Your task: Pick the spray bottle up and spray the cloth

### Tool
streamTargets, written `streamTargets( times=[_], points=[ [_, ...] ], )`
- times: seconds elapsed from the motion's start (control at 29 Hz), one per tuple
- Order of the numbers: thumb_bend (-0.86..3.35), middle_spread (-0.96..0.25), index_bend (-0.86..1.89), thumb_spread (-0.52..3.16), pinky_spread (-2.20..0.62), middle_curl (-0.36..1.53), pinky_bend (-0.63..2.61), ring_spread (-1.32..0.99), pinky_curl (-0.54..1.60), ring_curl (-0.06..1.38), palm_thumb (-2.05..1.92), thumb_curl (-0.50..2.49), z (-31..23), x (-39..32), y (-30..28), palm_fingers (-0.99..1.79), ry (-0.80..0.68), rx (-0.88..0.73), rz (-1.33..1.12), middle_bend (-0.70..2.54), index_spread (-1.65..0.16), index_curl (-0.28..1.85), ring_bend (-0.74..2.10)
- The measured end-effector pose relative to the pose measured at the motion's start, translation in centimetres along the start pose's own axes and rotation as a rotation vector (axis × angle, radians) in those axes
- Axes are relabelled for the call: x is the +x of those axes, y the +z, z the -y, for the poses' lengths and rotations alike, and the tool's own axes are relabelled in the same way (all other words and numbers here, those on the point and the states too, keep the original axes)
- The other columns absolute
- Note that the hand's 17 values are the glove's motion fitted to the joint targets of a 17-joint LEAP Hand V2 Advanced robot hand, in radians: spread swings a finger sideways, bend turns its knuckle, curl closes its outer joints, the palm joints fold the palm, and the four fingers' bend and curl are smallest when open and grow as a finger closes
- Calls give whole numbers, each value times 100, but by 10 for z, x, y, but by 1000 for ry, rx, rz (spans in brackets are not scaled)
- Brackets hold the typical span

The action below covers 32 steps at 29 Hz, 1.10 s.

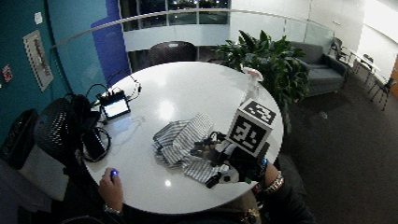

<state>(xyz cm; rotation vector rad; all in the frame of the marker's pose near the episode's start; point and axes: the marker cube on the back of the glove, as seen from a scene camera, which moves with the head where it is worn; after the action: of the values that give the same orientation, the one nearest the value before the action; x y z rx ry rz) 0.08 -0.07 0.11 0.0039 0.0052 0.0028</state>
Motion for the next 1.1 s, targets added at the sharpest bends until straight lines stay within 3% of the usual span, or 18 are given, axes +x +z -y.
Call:
streamTargets(
  times=[0.28, 0.59, 0.9, 1.1],
  points=[
    [9, -13, 26, 70, 17, 16, 21, -11, 15, 18, 27, 10, 5, 8, 13, 60, 25, -14, 19, 27, -37, 19, 35],
    [3, -15, 22, 87, 21, 21, 18, -14, 19, 21, 30, 15, 12, 16, 15, 60, 45, -18, -6, 23, -43, 25, 32],
    [0, -15, 19, 95, 21, 25, 17, -14, 21, 23, 34, 18, 47, 49, -23, 62, 72, 43, -127, 20, -43, 29, 30],
    [-1, -14, 21, 98, 21, 26, 18, -14, 23, 25, 37, 20, 80, 96, -66, 62, 167, 153, -243, 16, -43, 31, 29]
  ],
)
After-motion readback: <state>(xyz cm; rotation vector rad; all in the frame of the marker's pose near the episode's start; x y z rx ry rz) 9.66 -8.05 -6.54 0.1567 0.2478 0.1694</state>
